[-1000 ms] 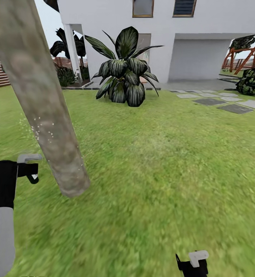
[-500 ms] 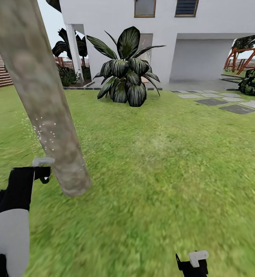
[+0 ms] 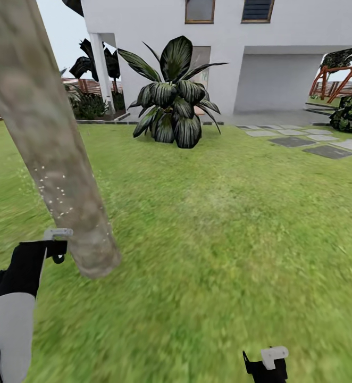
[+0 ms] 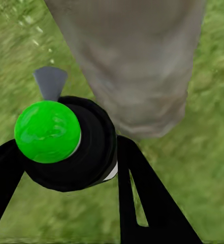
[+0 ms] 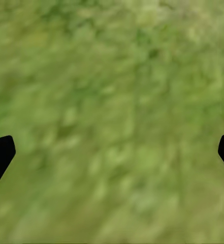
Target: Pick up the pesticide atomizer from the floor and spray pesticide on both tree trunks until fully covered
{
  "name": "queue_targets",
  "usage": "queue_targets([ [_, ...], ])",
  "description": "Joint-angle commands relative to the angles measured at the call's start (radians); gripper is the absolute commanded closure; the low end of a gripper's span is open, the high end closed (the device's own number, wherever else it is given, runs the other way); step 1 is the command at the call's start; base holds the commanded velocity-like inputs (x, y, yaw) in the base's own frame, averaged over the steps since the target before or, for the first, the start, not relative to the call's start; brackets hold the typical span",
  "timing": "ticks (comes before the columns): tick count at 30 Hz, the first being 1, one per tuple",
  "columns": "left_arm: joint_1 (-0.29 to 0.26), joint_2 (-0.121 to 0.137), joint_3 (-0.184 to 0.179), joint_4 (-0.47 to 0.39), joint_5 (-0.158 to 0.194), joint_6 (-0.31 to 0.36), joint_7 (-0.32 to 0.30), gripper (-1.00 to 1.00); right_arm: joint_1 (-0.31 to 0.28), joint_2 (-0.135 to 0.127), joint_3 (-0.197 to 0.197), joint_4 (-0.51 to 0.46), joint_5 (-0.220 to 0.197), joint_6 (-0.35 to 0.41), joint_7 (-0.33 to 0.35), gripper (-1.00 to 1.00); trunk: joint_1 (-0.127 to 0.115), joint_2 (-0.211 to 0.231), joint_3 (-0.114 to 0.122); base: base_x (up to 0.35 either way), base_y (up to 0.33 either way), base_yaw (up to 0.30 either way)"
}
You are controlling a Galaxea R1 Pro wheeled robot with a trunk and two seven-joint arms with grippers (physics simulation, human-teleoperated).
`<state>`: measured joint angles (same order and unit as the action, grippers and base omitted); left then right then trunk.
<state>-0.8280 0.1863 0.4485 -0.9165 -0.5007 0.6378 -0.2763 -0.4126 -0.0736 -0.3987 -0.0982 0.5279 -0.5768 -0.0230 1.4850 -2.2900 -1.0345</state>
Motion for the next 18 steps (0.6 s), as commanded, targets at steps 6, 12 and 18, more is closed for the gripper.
queue_targets([
  [6,0.003,-0.009,-0.001,0.014,0.011,0.000,0.007,1.00,0.000,0.001,0.000,0.000,0.000,0.000,0.000,-1.00,0.000,0.000,0.000,0.017,-0.266,0.072],
  [12,0.002,-0.006,0.002,0.024,0.012,0.001,0.008,1.00,0.000,0.002,0.000,0.000,0.000,0.000,0.000,-1.00,0.000,0.000,0.000,0.000,-0.274,0.268],
  [18,0.003,0.011,0.048,0.060,0.004,-0.002,0.056,1.00,0.000,0.002,0.000,0.000,0.000,0.000,0.000,-1.00,0.000,0.000,0.000,0.106,-0.256,0.143],
])
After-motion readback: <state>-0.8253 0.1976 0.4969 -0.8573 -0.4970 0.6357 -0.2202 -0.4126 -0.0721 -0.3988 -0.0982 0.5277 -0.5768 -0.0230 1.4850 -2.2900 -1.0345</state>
